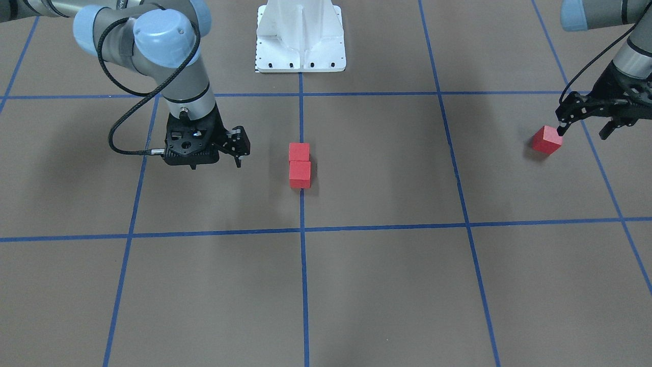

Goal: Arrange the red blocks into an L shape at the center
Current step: 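Open the right gripper and lift it away from the cubes, then reach the left gripper to the red cube at the table edge and grasp it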

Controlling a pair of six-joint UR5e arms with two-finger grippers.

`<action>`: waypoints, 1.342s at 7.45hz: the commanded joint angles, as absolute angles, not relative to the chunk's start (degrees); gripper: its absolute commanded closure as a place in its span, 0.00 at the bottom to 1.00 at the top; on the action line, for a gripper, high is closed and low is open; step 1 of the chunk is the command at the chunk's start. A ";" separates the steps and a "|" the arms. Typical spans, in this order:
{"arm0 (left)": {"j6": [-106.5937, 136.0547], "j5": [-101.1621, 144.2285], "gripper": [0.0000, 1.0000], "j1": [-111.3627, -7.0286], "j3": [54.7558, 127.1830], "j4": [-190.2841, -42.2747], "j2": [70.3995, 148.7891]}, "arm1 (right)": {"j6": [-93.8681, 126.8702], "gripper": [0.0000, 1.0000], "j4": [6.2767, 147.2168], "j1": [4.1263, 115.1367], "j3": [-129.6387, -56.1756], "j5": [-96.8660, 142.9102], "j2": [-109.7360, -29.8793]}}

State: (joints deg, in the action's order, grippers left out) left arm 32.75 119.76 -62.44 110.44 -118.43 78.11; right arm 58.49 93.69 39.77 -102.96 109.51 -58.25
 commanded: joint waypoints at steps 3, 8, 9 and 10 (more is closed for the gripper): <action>40.15 117.27 0.00 -52.33 104.68 -132.17 74.36 | 50.37 0.01 93.52 44.64 -102.83 113.11 -61.43; 34.10 116.63 0.00 -51.42 102.84 -134.03 71.46 | 48.34 0.01 93.43 45.70 -102.66 114.87 -62.05; 34.10 116.63 0.00 -51.42 101.87 -134.82 71.46 | 48.34 0.01 93.43 45.70 -102.66 114.87 -62.14; 34.10 116.63 0.00 -51.33 100.04 -136.56 71.80 | 48.34 0.01 93.43 45.70 -102.66 114.87 -62.14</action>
State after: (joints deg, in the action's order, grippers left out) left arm 34.30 116.64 -51.39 101.88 -134.86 71.67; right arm 48.34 93.44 45.72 -102.67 114.86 -62.05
